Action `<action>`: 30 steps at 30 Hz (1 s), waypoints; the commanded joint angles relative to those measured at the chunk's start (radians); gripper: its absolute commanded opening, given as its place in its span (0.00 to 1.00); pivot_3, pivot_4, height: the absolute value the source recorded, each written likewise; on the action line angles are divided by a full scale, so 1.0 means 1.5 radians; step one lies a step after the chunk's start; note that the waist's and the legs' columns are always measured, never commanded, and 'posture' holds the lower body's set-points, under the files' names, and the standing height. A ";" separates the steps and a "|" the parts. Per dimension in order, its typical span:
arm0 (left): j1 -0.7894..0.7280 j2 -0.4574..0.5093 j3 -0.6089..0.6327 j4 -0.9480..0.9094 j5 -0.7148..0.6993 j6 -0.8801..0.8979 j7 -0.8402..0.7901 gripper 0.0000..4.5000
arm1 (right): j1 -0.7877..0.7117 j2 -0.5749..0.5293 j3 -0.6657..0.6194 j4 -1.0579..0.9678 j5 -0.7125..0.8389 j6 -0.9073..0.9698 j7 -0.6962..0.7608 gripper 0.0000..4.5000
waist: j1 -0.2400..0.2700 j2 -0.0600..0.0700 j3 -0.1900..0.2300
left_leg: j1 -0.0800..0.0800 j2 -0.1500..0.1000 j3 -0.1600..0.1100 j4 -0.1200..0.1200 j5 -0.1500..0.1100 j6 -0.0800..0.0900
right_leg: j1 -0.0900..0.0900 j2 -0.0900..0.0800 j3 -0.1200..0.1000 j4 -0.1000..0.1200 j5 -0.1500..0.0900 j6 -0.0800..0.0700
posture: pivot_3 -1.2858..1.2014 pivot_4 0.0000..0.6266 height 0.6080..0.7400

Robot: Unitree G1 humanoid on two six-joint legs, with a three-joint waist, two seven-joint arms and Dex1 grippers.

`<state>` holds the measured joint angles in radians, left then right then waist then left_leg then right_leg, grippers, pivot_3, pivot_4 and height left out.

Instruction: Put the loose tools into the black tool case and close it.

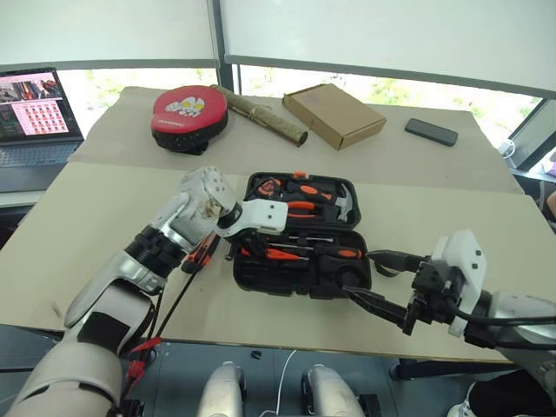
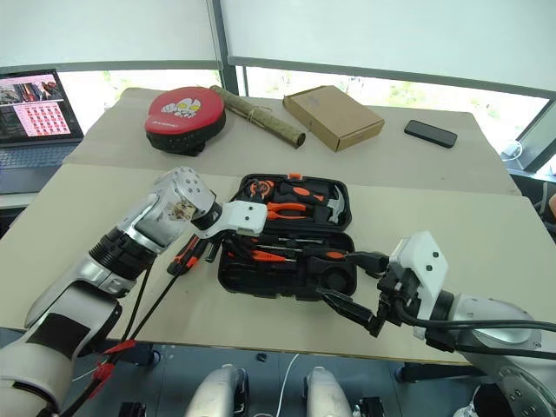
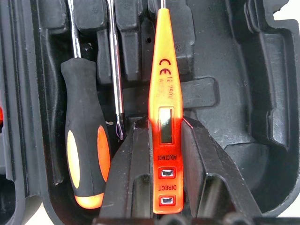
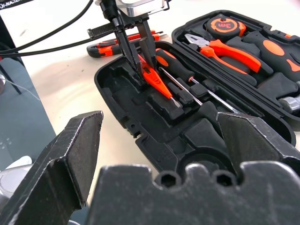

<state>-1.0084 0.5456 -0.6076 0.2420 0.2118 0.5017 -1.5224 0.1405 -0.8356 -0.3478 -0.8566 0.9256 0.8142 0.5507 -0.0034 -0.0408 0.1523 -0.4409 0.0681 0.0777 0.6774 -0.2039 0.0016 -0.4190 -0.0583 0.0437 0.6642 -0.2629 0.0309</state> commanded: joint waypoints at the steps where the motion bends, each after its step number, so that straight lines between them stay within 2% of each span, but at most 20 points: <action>1: 0.006 0.001 -0.026 0.010 0.021 0.017 -0.005 0.09 | -0.007 0.005 -0.005 -0.014 0.000 -0.020 -0.008 1.00 | 0.000 0.000 0.000 | 0.000 0.000 0.000 0.000 0.000 0.000 | 0.000 0.000 0.000 0.000 0.000 0.000 | 0.52 0.24 1.00; 5: 0.005 -0.003 -0.032 0.010 0.026 0.044 0.000 0.09 | -0.007 0.008 -0.003 -0.016 0.000 -0.021 -0.013 1.00 | 0.000 0.001 -0.001 | 0.000 0.000 0.000 0.000 0.000 0.000 | 0.000 0.000 0.000 0.000 0.000 0.000 | 0.52 0.24 1.00; 9: -0.001 -0.015 -0.031 0.004 0.004 0.141 -0.018 0.09 | -0.006 0.013 0.003 -0.019 -0.003 -0.025 -0.017 1.00 | -0.002 0.001 -0.001 | 0.000 0.000 0.000 0.000 0.000 0.000 | 0.000 0.000 0.000 0.000 0.000 0.000 | 0.52 0.24 1.00; 15: -0.008 -0.006 -0.041 0.000 0.007 0.145 -0.025 0.09 | -0.011 0.021 0.013 -0.018 -0.003 -0.031 -0.022 1.00 | -0.007 0.001 -0.001 | 0.000 0.000 -0.001 -0.001 0.000 0.000 | 0.000 0.000 0.000 0.000 0.000 0.000 | 0.52 0.24 1.00; 17: -0.007 -0.001 -0.042 -0.008 0.002 0.142 -0.032 0.31 | -0.012 0.024 0.017 -0.012 -0.009 -0.034 -0.022 1.00 | -0.007 0.001 -0.001 | 0.000 0.000 -0.001 -0.001 0.000 0.000 | 0.000 0.000 0.000 0.000 0.000 0.000 | 0.52 0.24 1.00; 20: -0.004 0.008 -0.040 -0.022 -0.003 0.137 -0.042 0.50 | -0.012 0.028 0.021 -0.011 -0.012 -0.037 -0.023 1.00 | -0.007 0.001 -0.001 | 0.000 0.000 -0.001 -0.001 0.000 0.000 | 0.000 0.000 0.000 0.000 0.000 0.000 | 0.52 0.24 1.00; 25: -0.015 0.025 -0.005 -0.027 -0.023 0.125 -0.036 0.90 | -0.017 0.029 0.030 -0.004 -0.019 -0.039 -0.020 1.00 | -0.005 0.001 -0.001 | 0.000 0.000 -0.001 0.000 0.000 0.000 | 0.000 0.000 0.000 0.000 0.000 0.000 | 0.52 0.24 1.00; 29: -0.009 0.048 0.094 -0.029 -0.090 0.088 -0.017 0.90 | -0.017 0.026 0.025 0.000 -0.019 -0.037 -0.017 1.00 | -0.005 0.001 -0.001 | 0.000 0.000 -0.001 0.000 0.000 0.000 | -0.001 0.000 0.000 0.000 0.000 0.000 | 0.52 0.24 1.00; 30: -0.005 0.050 0.113 -0.026 -0.104 0.088 -0.008 0.84 | -0.016 0.025 0.022 0.000 -0.019 -0.036 -0.016 1.00 | -0.005 0.001 -0.001 | -0.001 0.000 -0.001 0.000 0.000 0.000 | -0.001 0.000 0.000 0.000 0.000 0.000 | 0.52 0.24 1.00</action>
<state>-1.0123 0.6076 -0.5288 0.2127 0.1103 0.6538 -1.5577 0.1223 -0.7931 -0.2886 -0.8462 0.8895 0.7856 0.5218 -0.0112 -0.0399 0.1511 -0.4417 0.0681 0.0765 0.6771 -0.2040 0.0018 -0.4203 -0.0580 0.0441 0.6642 -0.2630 0.0308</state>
